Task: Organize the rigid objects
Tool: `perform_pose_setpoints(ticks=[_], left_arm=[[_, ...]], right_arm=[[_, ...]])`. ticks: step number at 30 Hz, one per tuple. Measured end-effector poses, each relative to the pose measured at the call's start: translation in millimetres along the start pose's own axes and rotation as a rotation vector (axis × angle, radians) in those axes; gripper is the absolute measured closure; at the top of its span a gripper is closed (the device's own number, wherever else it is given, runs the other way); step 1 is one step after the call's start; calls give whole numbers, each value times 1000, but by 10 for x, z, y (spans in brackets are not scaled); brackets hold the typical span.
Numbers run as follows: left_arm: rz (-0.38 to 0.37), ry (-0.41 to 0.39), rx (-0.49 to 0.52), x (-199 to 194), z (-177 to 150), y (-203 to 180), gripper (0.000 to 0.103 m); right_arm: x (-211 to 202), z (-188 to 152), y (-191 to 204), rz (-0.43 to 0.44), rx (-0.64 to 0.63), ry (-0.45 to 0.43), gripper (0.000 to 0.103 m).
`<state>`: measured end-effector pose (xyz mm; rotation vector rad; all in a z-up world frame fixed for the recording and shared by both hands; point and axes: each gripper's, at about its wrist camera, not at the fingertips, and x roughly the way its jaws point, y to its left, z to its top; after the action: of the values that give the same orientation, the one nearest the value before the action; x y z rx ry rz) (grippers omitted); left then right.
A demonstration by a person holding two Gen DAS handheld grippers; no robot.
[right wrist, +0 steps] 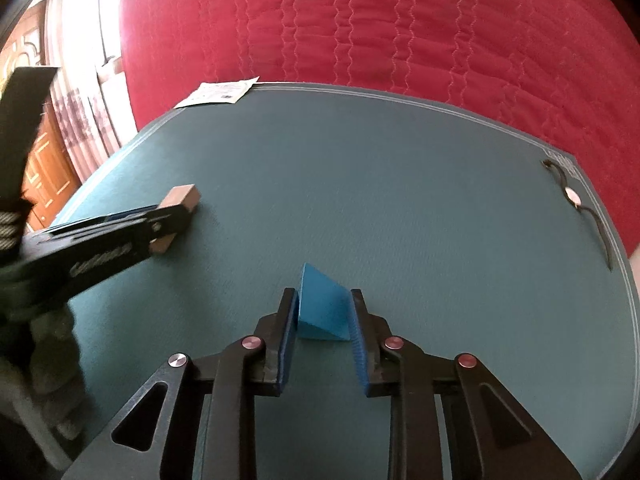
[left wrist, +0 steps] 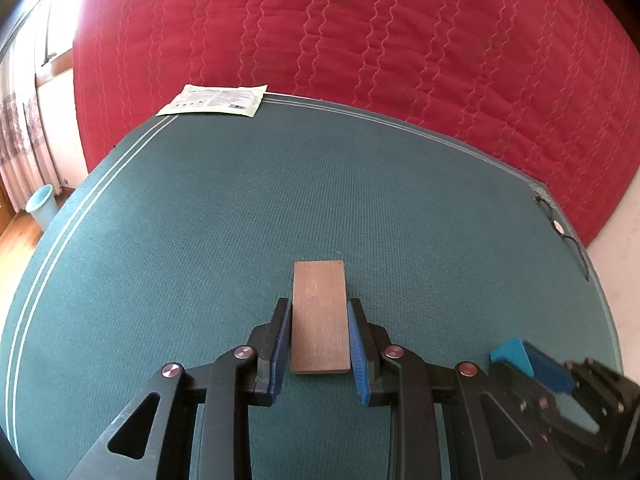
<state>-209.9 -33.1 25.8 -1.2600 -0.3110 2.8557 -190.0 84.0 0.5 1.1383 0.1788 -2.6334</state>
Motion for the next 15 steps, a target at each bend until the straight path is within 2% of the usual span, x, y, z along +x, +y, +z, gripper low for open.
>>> perform_pose_setpoints(ticks=[7, 15], left_arm=[[-56, -23, 56, -86, -43, -174, 74], [-249, -50, 115, -241, -53, -358, 74]], right_arm=[[-318, -199, 2, 9, 51, -32, 77], [-768, -468, -199, -8, 93, -69, 84]])
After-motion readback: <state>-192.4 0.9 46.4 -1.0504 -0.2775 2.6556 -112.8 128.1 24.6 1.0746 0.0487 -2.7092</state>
